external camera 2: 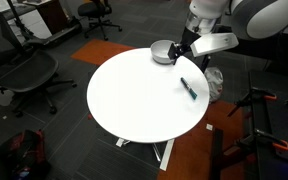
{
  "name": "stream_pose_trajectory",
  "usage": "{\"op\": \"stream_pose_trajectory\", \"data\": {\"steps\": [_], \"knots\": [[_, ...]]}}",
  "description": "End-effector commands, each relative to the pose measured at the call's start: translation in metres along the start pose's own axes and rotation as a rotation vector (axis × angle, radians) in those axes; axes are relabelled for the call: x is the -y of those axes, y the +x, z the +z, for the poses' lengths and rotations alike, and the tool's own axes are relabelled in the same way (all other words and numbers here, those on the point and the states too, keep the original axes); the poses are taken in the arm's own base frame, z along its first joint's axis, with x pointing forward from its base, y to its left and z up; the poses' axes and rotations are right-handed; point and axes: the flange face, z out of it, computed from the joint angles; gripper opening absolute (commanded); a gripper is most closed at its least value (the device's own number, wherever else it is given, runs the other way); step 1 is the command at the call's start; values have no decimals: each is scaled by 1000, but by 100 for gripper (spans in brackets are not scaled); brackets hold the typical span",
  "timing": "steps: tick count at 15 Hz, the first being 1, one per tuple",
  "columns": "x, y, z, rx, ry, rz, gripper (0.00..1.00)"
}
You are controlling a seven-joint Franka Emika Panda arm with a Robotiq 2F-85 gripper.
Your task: Take the marker out of the bowl and put it on the table
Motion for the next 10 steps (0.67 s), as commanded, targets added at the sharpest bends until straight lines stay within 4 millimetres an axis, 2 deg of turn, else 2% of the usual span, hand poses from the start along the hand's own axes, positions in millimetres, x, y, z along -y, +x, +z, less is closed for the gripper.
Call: {"op": "stream_pose_trajectory", "data": {"steps": [1,4,5,10], "knots": [[-4,0,-37,-7,-26,1,100],[-2,-2,-52,-2,-32,-7,100],[2,1,-39,4,-18,-14,100],[1,1,-46,3,-19,-14,100]]}}
